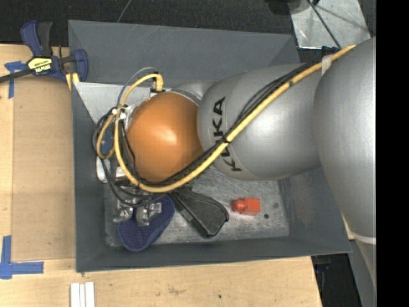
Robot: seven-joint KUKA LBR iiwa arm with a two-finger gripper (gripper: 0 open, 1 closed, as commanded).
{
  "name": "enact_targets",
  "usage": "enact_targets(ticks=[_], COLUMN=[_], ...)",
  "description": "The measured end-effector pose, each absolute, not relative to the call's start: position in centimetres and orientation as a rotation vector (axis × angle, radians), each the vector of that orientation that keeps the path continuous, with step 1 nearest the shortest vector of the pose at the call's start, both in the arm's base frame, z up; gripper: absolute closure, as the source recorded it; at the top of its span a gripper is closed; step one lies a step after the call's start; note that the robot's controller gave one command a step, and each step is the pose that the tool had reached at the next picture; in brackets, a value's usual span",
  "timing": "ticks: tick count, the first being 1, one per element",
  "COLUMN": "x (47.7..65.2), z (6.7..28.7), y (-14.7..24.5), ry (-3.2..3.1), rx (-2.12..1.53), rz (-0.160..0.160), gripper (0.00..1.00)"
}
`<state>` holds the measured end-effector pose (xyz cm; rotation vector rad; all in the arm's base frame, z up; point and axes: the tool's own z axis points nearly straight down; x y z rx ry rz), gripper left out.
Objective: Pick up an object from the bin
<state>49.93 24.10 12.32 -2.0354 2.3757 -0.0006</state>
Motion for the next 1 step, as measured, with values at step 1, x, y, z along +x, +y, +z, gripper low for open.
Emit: enact_targets(ticks=[1], x=[50.08], z=[17.15], y=[24.22], ry=[2.382], rx=[-2.035], rz=[-0.001], gripper=[1.00])
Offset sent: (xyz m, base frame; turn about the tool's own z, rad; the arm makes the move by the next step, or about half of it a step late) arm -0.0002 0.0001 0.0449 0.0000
